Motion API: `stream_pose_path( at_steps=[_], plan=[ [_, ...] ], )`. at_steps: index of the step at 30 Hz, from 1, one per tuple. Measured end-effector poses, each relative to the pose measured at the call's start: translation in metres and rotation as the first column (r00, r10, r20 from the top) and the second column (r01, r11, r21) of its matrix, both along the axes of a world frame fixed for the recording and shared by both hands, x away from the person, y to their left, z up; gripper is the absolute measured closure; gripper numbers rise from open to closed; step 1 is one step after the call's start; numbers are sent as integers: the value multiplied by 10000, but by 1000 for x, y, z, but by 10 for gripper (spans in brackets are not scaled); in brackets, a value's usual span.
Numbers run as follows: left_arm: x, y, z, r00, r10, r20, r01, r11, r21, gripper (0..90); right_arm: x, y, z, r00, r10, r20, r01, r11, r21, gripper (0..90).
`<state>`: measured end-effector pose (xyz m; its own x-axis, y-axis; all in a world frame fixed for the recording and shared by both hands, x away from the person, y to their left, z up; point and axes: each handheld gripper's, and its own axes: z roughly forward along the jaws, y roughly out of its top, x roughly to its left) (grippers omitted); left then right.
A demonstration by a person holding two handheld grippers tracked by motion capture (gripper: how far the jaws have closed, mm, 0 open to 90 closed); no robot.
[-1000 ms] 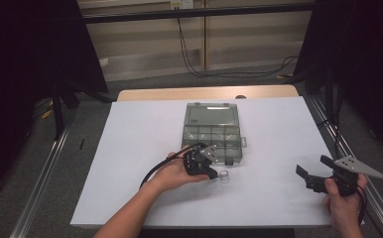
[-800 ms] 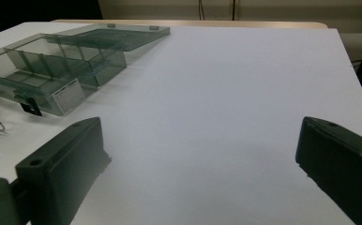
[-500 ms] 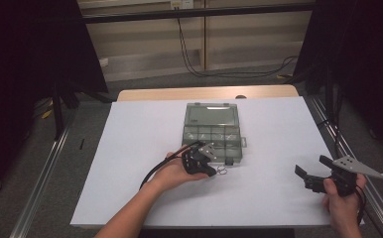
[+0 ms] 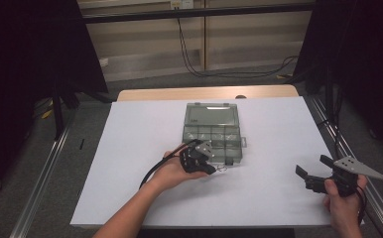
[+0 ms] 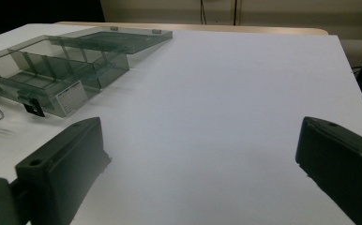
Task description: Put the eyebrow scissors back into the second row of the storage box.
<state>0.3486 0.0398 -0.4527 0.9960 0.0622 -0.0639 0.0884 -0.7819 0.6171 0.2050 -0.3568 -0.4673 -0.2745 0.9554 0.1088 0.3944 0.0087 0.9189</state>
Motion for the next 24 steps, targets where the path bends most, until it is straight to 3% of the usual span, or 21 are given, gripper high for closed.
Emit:
stream_pose_path(
  at_steps=[3,8,15,24],
  plan=[
    [2,2,4,10000,29,-46,-30,9996,-280,896,0,0,0,10000,33,14,-33,10000,31,10],
    [4,5,12,10000,19,40,-18,9997,-239,896,-1,1,1,9999,73,90,-73,10000,-38,10],
    [7,9,21,9998,212,64,-208,9980,-602,896,-1,1,1,9999,86,90,-86,10000,-29,9],
    [15,13,35,9984,478,300,-455,9964,-710,897,-1,2,1,9998,123,127,-123,9999,-35,10]
  ],
)
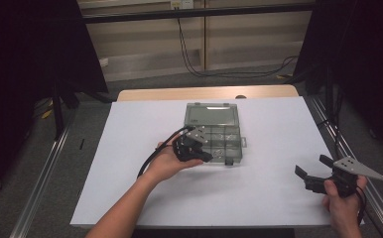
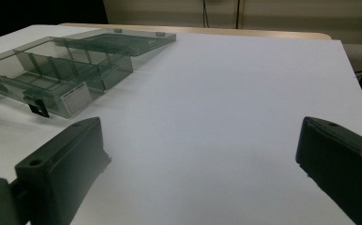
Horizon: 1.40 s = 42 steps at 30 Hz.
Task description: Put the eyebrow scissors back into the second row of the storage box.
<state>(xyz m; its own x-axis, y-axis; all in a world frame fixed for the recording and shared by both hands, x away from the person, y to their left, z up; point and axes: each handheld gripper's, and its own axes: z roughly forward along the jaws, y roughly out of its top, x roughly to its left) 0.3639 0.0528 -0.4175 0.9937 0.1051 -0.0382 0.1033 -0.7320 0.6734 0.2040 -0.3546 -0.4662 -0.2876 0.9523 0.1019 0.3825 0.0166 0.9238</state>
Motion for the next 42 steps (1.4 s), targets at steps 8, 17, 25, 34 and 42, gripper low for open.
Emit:
stream_pose_path(
  at_steps=[8,17,25,34,42],
  plan=[
    [9,-1,11,9997,93,205,-94,9999,63,897,0,1,0,10000,10,-50,-10,10000,-22,9],
    [19,-6,16,9990,195,398,-200,9997,114,896,0,1,0,10000,50,-41,-50,10000,-39,10],
    [24,-10,9,9967,331,741,-345,9993,170,895,0,1,-1,10000,45,-50,-45,10000,-36,10],
    [31,-13,-3,9947,416,939,-463,9977,488,895,0,1,-1,10000,56,-71,-56,10000,-44,10],
    [31,-16,-14,9923,379,1181,-468,9962,737,891,1,1,-1,9999,89,-77,-90,9999,-85,10]
  ],
)
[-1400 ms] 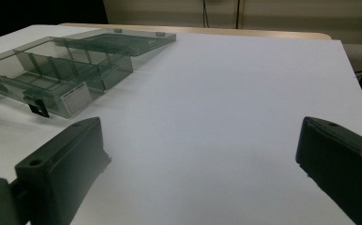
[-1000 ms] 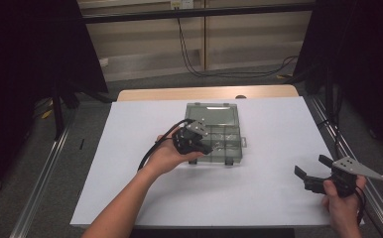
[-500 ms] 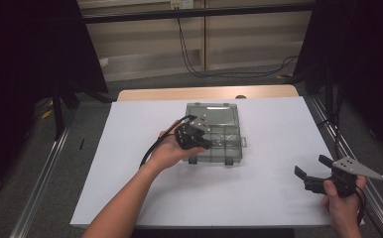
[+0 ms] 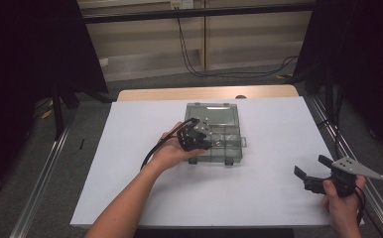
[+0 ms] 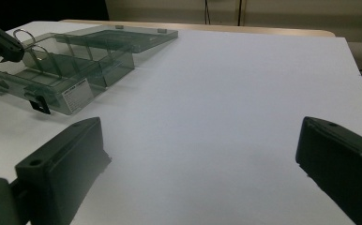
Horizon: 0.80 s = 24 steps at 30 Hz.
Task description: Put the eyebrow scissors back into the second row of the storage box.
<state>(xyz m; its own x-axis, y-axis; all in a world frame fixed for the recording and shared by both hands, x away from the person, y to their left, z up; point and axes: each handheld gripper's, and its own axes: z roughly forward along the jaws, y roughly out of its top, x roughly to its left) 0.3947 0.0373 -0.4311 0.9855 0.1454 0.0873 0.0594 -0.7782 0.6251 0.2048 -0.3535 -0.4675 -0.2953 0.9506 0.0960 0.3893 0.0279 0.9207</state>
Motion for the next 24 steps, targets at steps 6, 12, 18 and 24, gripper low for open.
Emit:
stream_pose_path(
  at_steps=[6,12,18,24],
  plan=[
    [2,7,1,9992,276,-303,-304,9949,-959,583,0,1,0,10000,16,-4,-16,10000,9,10],
    [1,17,5,9957,459,-804,-600,9813,-1830,327,1,3,1,10000,82,-6,-82,10000,-2,10],
    [2,29,7,9839,1432,-1067,-1664,9520,-2569,36,3,9,3,9999,160,52,-159,9999,-57,10],
    [3,44,8,9679,2122,-1351,-2443,9204,-3051,0,5,15,4,9995,301,27,-300,9994,-146,10]
  ],
)
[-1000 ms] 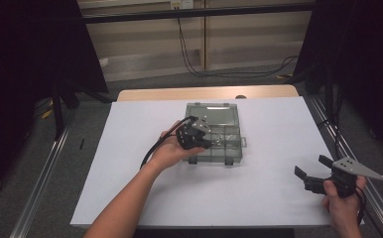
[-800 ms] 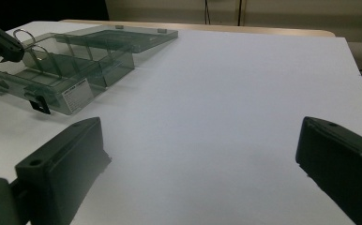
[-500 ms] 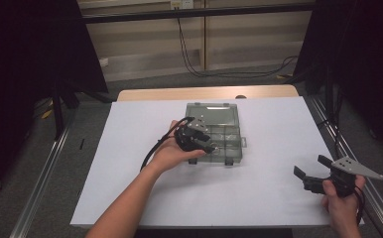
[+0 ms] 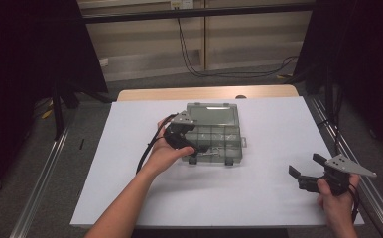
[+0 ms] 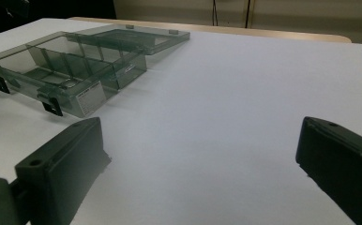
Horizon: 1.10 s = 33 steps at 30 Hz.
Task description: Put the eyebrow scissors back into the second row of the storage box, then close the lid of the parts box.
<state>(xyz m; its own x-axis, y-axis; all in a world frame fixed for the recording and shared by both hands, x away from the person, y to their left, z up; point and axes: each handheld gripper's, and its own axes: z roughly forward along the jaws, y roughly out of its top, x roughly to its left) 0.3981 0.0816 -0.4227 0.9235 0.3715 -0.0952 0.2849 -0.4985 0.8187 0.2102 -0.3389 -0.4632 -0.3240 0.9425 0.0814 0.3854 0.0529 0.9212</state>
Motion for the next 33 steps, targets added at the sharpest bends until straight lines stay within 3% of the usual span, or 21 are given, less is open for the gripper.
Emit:
stream_pose_path(
  at_steps=[3,11,13,18,28,33],
  plan=[
    [2,7,1,9997,237,-27,-238,9991,-340,0,1,2,2,10000,11,-3,-11,10000,24,10],
    [5,22,2,9978,595,-286,-611,9966,-560,0,6,10,8,9999,138,43,-139,9999,16,9],
    [6,24,1,9969,689,-387,-717,9944,-779,0,8,12,10,9998,191,65,-190,9998,-14,9],
    [7,29,-1,9946,882,-547,-917,9936,-662,0,13,20,17,9993,354,82,-354,9994,4,9],
    [16,43,1,9795,1805,-895,-1894,9764,-1035,0,36,41,35,9951,979,153,-977,9951,-145,6],
    [21,46,2,9730,1990,-1170,-2143,9671,-1373,19,54,51,43,9922,1234,190,-1233,9924,-15,6]
  ],
)
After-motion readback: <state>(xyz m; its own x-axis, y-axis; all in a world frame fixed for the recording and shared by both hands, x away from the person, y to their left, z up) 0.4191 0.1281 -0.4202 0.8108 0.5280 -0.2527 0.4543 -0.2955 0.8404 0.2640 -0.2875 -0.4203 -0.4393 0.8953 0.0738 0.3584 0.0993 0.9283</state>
